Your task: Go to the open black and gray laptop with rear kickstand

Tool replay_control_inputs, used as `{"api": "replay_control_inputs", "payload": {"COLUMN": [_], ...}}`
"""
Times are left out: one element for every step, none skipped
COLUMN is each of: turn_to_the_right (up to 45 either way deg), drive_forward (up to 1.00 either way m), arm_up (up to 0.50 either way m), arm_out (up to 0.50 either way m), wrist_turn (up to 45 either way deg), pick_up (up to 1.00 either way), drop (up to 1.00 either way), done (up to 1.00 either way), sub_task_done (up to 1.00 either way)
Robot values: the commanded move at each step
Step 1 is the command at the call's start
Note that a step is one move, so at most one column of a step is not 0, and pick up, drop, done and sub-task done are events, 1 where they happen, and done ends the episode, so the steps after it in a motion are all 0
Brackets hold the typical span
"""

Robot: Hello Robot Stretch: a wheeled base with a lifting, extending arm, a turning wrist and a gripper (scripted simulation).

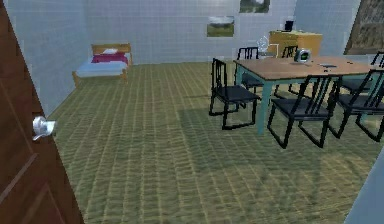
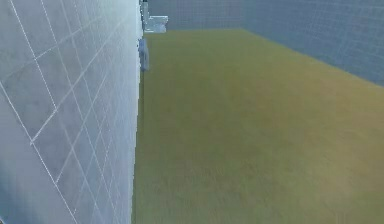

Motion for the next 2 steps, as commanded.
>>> {"api": "replay_control_inputs", "payload": {"turn_to_the_right": [0.0, 45.0], "drive_forward": [0.25, 0.0], "arm_up": [0.0, 0.0], "arm_out": [0.0, 0.0], "wrist_turn": [0.0, 0.0], "pick_up": [0.0, 0.0], "drop": [0.0, 0.0], "done": [0.0, 0.0], "sub_task_done": [0.0, 0.0]}}
